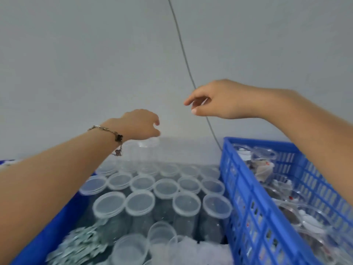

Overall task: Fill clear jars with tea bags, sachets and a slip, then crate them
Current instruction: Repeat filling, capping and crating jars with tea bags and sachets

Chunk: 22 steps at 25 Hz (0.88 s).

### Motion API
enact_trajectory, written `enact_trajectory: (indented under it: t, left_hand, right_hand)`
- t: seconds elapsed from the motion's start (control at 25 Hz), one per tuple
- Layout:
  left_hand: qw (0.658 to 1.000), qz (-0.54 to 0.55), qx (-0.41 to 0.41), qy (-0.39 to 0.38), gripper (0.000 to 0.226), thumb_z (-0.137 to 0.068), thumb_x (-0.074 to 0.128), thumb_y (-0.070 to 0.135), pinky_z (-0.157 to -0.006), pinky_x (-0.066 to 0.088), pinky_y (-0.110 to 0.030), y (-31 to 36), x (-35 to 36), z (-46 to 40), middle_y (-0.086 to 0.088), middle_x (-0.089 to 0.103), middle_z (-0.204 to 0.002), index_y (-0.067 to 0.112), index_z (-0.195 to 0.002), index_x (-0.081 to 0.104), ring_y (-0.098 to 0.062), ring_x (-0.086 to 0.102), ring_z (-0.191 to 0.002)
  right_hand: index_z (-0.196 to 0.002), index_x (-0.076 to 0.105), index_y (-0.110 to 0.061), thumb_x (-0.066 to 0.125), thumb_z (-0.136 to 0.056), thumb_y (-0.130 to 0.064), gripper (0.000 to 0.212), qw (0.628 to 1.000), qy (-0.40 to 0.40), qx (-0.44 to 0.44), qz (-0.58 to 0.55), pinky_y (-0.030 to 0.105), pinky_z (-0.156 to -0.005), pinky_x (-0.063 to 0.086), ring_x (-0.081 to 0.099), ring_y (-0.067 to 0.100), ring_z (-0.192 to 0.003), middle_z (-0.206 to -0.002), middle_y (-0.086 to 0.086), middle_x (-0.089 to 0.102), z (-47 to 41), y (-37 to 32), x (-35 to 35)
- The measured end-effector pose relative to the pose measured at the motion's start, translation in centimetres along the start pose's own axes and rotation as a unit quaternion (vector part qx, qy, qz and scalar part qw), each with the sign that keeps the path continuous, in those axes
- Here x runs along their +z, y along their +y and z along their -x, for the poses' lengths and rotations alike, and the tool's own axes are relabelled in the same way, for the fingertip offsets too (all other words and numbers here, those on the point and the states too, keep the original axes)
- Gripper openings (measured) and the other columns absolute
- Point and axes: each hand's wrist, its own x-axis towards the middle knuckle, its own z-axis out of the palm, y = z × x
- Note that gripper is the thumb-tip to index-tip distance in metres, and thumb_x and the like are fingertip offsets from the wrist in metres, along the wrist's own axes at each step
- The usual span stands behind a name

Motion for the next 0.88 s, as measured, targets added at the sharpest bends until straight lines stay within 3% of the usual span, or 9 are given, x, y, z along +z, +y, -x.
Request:
enact_trajectory:
  t: [0.08,0.16,0.2,0.28,0.36,0.4,0.52,0.72,0.88]
  left_hand:
    - [0.998,0.028,-0.048,-0.023,0.037,-0.092,0.058,0.035,-0.094,0.039,-0.032,-3.9,0.1,2.6,-0.006,0.053,-0.127,0.018,-0.125,0.057,-0.027,0.048,-0.119]
    - [0.989,0.113,-0.092,-0.012,0.012,-0.091,0.059,0.029,-0.07,0.037,-0.027,-6.3,2.2,4.9,-0.003,0.051,-0.094,0.017,-0.091,0.056,-0.024,0.05,-0.09]
    - [0.982,0.154,-0.112,-0.003,0.017,-0.09,0.059,0.026,-0.065,0.034,-0.027,-7.0,3.9,5.8,0.0,0.046,-0.086,0.019,-0.079,0.049,-0.02,0.046,-0.081]
    - [0.966,0.214,-0.143,-0.024,0.024,-0.09,0.061,0.022,-0.071,0.033,-0.026,-8.1,8.4,7.6,0.001,0.045,-0.081,0.021,-0.073,0.043,-0.018,0.044,-0.084]
    - [0.949,0.266,-0.159,-0.06,0.016,-0.089,0.064,0.023,-0.076,0.033,-0.025,-8.2,12.5,8.5,0.002,0.049,-0.083,0.017,-0.081,0.051,-0.018,0.045,-0.091]
    - [0.944,0.281,-0.156,-0.078,0.016,-0.089,0.065,0.025,-0.078,0.033,-0.025,-8.3,14.1,8.3,-0.002,0.052,-0.093,0.014,-0.095,0.055,-0.02,0.047,-0.094]
    - [0.933,0.322,-0.138,-0.076,0.062,-0.089,0.066,0.027,-0.09,0.035,-0.026,-8.4,16.3,5.8,-0.012,0.048,-0.138,0.006,-0.14,0.04,-0.027,0.046,-0.125]
    - [0.92,0.359,-0.148,-0.051,0.071,-0.087,0.068,0.025,-0.079,0.028,-0.016,-8.6,18.6,1.7,-0.01,0.041,-0.146,0.006,-0.145,0.032,-0.025,0.042,-0.13]
    - [0.907,0.383,-0.168,-0.049,0.07,-0.087,0.068,0.024,-0.088,0.034,-0.025,-8.9,20.4,-0.6,-0.014,0.042,-0.144,0.002,-0.142,0.03,-0.027,0.043,-0.129]
  right_hand:
    - [-0.123,0.06,-0.025,0.058,-0.092,-0.025,0.032,0.999,-0.029,0.014,-0.023,0.016,-0.081,0.038,0.055,0.007,-0.098,-0.111,-0.008,0.061,-0.1,-2.3,2.0]
    - [-0.125,0.059,-0.022,0.057,-0.093,-0.021,0.032,0.996,-0.042,0.041,-0.071,0.013,-0.068,0.039,0.054,0.008,-0.096,-0.119,-0.004,0.062,-0.4,-3.3,5.0]
    - [-0.126,0.058,-0.02,0.056,-0.093,-0.02,0.033,0.994,-0.056,0.053,-0.083,0.014,-0.064,0.038,0.053,0.01,-0.094,-0.122,-0.001,0.061,-0.8,-3.8,6.8]
    - [-0.13,0.054,-0.018,0.057,-0.093,-0.021,0.037,0.986,-0.099,0.084,-0.1,0.021,-0.069,0.042,0.055,0.017,-0.096,-0.127,0.002,0.056,-2.0,-4.7,11.1]
    - [-0.134,0.049,-0.018,0.058,-0.092,-0.022,0.043,0.973,-0.151,0.124,-0.123,0.032,-0.077,0.051,0.055,0.022,-0.107,-0.131,0.004,0.052,-3.3,-4.7,15.4]
    - [-0.136,0.047,-0.017,0.059,-0.092,-0.022,0.046,0.967,-0.169,0.144,-0.126,0.036,-0.08,0.053,0.054,0.024,-0.111,-0.134,0.005,0.05,-4.0,-4.2,17.5]
    - [-0.139,0.042,-0.013,0.057,-0.092,-0.018,0.05,0.95,-0.178,0.207,-0.152,0.036,-0.081,0.051,0.053,0.027,-0.113,-0.136,0.009,0.048,-6.1,-1.9,22.5]
    - [-0.132,0.046,-0.004,0.058,-0.091,-0.013,0.044,0.909,-0.131,0.298,-0.259,0.041,-0.093,0.048,0.051,0.03,-0.118,-0.133,0.015,0.05,-9.2,1.1,27.3]
    - [-0.135,0.042,-0.008,0.058,-0.09,-0.012,0.048,0.881,-0.11,0.322,-0.328,0.034,-0.089,0.046,0.052,0.024,-0.117,-0.13,0.013,0.051,-11.3,2.5,29.5]
